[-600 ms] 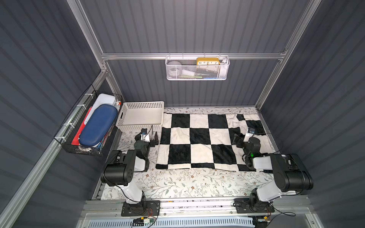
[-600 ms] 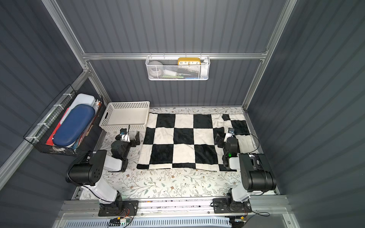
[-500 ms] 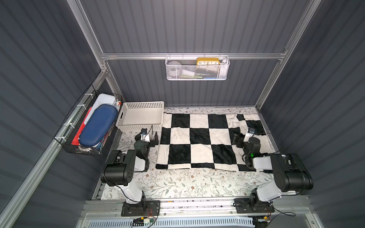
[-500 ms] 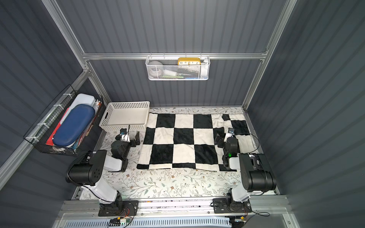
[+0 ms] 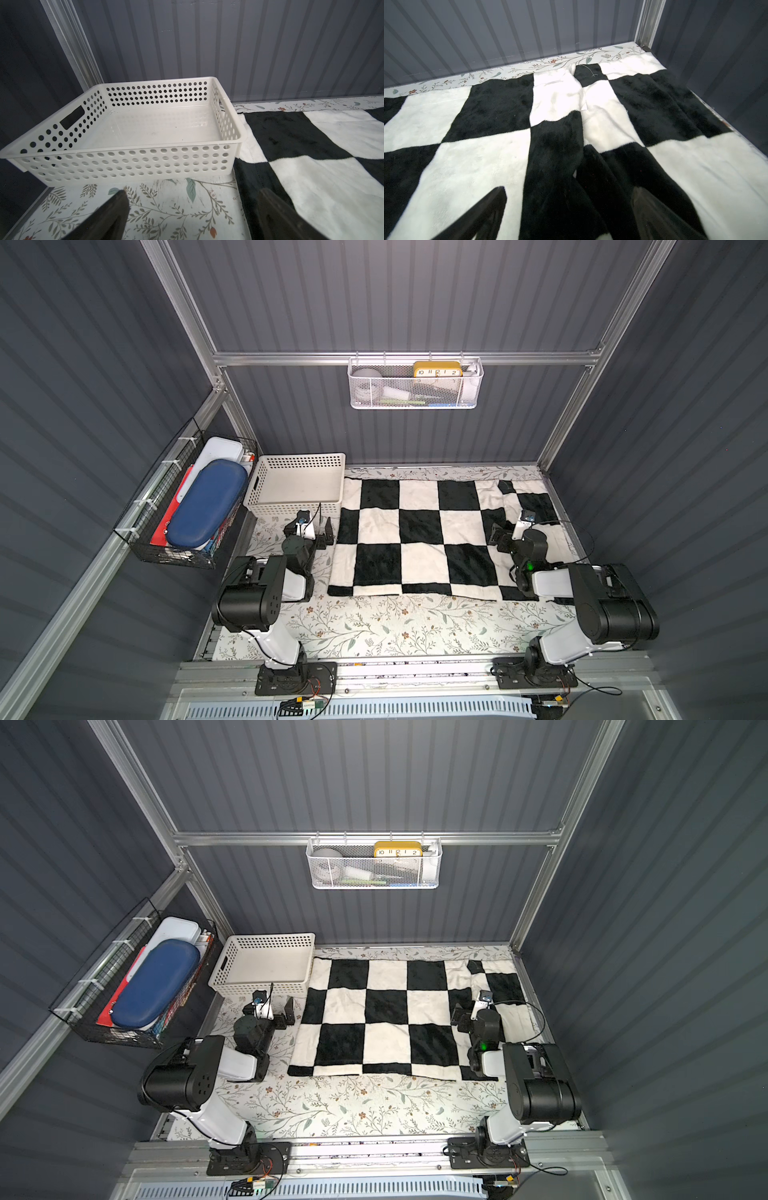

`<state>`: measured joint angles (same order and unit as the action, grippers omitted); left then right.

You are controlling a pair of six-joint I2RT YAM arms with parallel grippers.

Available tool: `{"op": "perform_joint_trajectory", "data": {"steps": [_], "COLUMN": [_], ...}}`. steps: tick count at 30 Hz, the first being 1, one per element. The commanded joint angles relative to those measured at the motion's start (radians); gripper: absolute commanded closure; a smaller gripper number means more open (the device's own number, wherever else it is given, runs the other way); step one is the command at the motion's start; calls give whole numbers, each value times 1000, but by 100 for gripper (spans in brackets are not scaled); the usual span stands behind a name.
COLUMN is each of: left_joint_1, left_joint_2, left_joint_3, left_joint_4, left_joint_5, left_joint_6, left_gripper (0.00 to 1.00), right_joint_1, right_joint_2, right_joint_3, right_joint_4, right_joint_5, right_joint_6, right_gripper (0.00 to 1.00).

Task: Roll up the pillowcase
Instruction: Adjust the pillowcase at the center of the board.

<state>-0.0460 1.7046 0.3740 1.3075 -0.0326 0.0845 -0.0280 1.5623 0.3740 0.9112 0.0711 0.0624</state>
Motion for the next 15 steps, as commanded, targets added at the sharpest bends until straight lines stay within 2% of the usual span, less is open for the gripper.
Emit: {"op": "perform_joint_trajectory", "data": {"steps": [1,5,8,9,10,11,13,15], "left_joint_1": [3,3,2,-17,-50,-99,-177,-215], "left_joint_2": [-5,-6,-10,-37,-84,-137,-204,-253], "left_joint_3": [6,8,-4,1,29,89,202,374], "left_joint_4": [-3,-4,17,5,-100,-238,-394,-650], "left_joint_5": [10,9,-15,-46,-86,-150,-301,-350], "left_joint_6": [-11,-11,-3,47,64,69,52,-83], "left_gripper": [1,1,1,1,1,1,1,1], "right_joint_1": [3,3,14,42,90,131,171,168], "right_joint_2": [-11,-56,-44,-65,-96,-151,-220,-226], "right_joint_3": [17,41,29,36,71,159,335,457], "right_joint_4": [-6,-135,-80,-81,-127,-323,-672,-843], "right_joint_5": [4,14,18,125,270,362,373,329], "right_joint_6": [-3,12,-9,-15,-31,-38,-41,45], "right_gripper": [1,1,1,1,1,1,1,1]}}
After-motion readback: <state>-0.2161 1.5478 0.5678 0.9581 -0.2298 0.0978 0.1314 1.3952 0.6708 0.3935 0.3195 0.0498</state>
